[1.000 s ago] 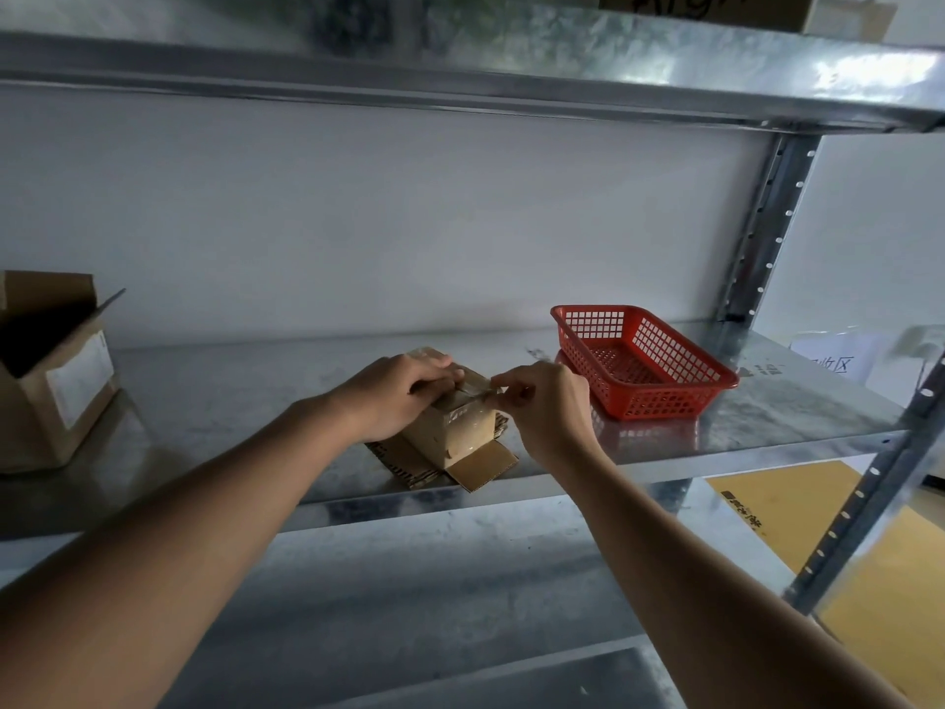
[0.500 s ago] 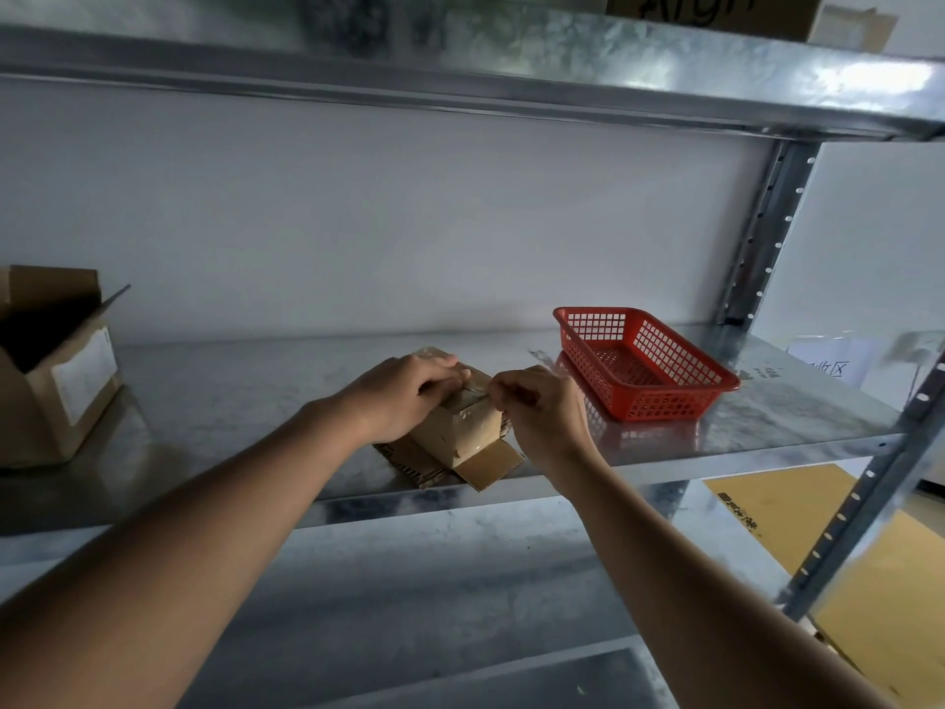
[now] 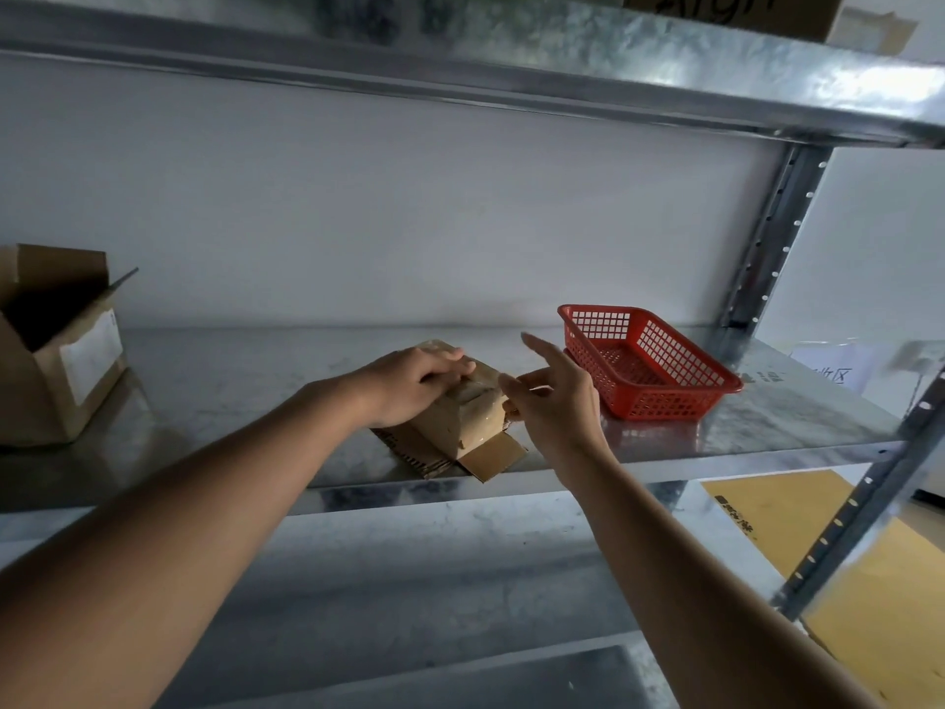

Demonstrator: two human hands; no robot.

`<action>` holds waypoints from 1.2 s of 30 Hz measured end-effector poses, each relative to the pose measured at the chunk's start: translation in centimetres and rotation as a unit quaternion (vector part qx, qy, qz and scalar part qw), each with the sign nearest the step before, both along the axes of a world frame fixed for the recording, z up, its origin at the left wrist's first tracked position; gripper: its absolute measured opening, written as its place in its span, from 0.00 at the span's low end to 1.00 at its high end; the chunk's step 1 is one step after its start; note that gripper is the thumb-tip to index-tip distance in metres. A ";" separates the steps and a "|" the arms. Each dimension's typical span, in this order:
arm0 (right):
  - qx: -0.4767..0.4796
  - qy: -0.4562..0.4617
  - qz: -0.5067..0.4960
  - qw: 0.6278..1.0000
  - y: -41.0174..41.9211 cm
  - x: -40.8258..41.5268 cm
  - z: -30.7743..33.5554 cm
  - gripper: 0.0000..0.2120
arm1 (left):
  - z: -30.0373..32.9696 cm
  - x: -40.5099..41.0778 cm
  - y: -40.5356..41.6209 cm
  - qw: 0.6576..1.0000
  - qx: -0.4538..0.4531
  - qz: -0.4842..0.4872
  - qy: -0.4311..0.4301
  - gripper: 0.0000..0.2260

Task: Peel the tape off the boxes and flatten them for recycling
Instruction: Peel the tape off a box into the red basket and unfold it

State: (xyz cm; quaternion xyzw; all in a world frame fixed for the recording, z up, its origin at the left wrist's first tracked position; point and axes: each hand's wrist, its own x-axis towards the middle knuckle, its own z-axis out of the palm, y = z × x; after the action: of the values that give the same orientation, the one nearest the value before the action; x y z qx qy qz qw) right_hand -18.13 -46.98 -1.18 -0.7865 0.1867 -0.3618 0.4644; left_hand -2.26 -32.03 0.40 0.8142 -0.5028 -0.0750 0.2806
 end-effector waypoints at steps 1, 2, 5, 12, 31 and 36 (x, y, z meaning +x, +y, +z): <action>-0.011 0.007 -0.007 1.000 0.0 0.0 0.1 0.19 | 0.1 0.0 0.0 1.000 0.002 -0.004 0.006 0.17; -0.028 0.012 -0.016 0.999 0.0 0.0 0.3 0.15 | 0.1 0.0 0.1 1.000 0.001 -0.006 0.010 0.17; -0.114 0.042 -0.024 0.992 0.1 0.2 0.5 0.04 | 0.0 -0.1 0.1 1.000 -0.006 -0.008 0.011 0.17; -0.218 0.068 -0.029 0.973 0.8 0.4 1.1 0.05 | -0.3 0.0 -0.1 1.000 -0.012 -0.005 0.007 0.17; 0.076 -0.015 0.130 0.989 1.0 -0.9 2.6 0.12 | -0.2 -0.4 -0.3 0.998 0.035 -0.005 -0.051 0.19; -0.004 0.050 0.052 0.997 0.9 -0.1 1.8 0.04 | -0.4 -0.4 -0.6 0.999 0.019 0.006 -0.034 0.19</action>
State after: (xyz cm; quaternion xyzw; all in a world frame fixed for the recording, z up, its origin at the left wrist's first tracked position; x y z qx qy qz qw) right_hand -18.23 -46.04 0.58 -0.8142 0.1671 -0.2981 0.4694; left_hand -2.65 -32.64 0.04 0.8245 -0.5052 -0.0550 0.2488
